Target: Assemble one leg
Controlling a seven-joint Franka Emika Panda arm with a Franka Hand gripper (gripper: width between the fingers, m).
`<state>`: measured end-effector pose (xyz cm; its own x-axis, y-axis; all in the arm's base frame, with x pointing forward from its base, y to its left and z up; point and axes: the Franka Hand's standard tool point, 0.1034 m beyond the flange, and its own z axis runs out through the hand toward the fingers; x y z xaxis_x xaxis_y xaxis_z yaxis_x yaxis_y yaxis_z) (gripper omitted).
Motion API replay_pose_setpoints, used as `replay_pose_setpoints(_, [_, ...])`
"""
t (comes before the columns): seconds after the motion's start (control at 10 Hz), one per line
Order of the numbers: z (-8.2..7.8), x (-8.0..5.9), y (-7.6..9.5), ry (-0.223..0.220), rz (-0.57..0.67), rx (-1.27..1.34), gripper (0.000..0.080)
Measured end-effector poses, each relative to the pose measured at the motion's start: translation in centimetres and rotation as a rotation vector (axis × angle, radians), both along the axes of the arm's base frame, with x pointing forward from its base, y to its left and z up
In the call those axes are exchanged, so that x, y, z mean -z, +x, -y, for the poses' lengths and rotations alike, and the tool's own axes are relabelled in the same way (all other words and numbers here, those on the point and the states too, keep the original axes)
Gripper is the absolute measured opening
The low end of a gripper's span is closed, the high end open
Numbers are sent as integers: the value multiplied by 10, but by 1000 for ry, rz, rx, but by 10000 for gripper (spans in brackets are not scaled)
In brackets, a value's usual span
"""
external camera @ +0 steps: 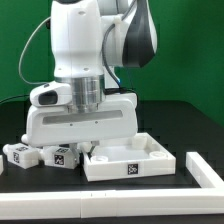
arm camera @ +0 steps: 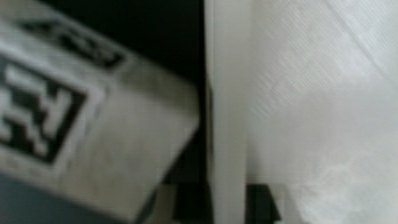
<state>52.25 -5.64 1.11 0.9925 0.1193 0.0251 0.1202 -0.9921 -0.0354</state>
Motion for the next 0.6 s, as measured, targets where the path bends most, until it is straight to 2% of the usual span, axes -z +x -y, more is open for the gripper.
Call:
replay_pose_setpoints(0.2, [-29,1,41,11,8,81,57])
replay_pose_setpoints(0.4, [-34,0,83,6,-2,166,57])
replay_pose_setpoints(0.6, [-34,2,85,6,-65,178,57])
